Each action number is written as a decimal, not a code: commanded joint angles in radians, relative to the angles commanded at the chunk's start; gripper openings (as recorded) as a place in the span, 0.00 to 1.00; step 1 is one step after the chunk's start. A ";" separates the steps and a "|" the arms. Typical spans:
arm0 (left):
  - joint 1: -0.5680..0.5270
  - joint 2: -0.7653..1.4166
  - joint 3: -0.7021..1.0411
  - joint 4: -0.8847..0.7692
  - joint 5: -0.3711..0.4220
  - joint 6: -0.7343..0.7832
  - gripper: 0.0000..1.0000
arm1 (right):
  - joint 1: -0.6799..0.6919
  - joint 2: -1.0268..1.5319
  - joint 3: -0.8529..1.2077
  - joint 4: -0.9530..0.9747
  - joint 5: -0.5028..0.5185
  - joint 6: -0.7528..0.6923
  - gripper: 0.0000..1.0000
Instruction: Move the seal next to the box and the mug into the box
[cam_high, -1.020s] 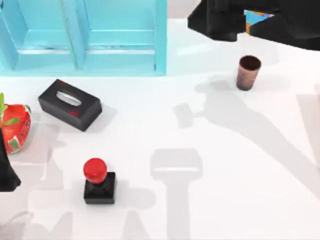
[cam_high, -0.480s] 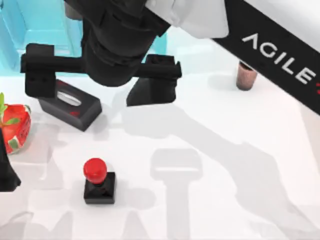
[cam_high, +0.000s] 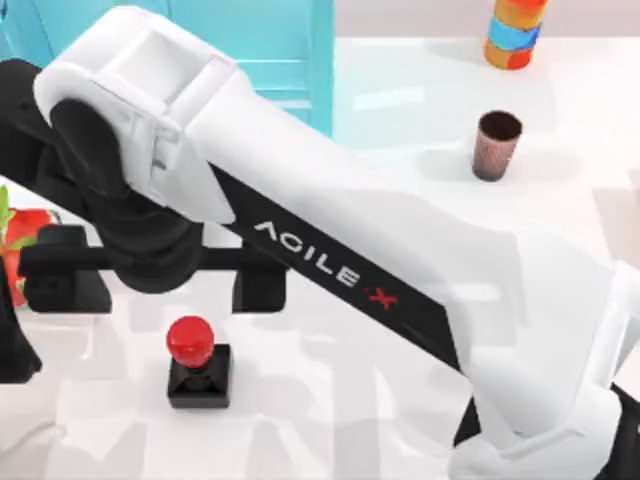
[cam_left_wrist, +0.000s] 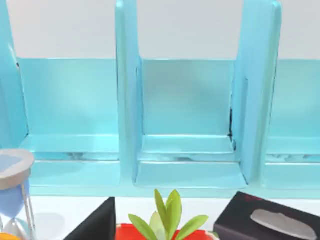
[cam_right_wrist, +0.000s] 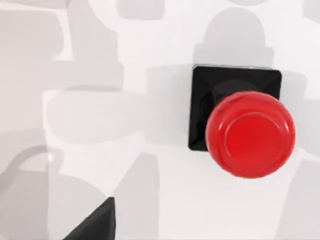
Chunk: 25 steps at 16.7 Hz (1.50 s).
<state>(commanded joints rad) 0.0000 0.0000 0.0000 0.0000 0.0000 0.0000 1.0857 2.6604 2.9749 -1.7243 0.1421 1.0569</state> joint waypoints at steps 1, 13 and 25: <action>0.000 0.000 0.000 0.000 0.000 0.000 1.00 | 0.004 0.035 0.032 -0.018 0.013 0.016 1.00; 0.000 0.000 0.000 0.000 0.000 0.000 1.00 | 0.006 0.139 0.129 -0.065 0.048 0.055 1.00; 0.000 0.000 0.000 0.000 0.000 0.000 1.00 | -0.016 0.485 0.548 -0.130 0.052 0.030 1.00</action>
<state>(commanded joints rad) 0.0000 0.0000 0.0000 0.0000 0.0000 0.0000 1.0695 3.1453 3.5227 -1.8547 0.1937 1.0872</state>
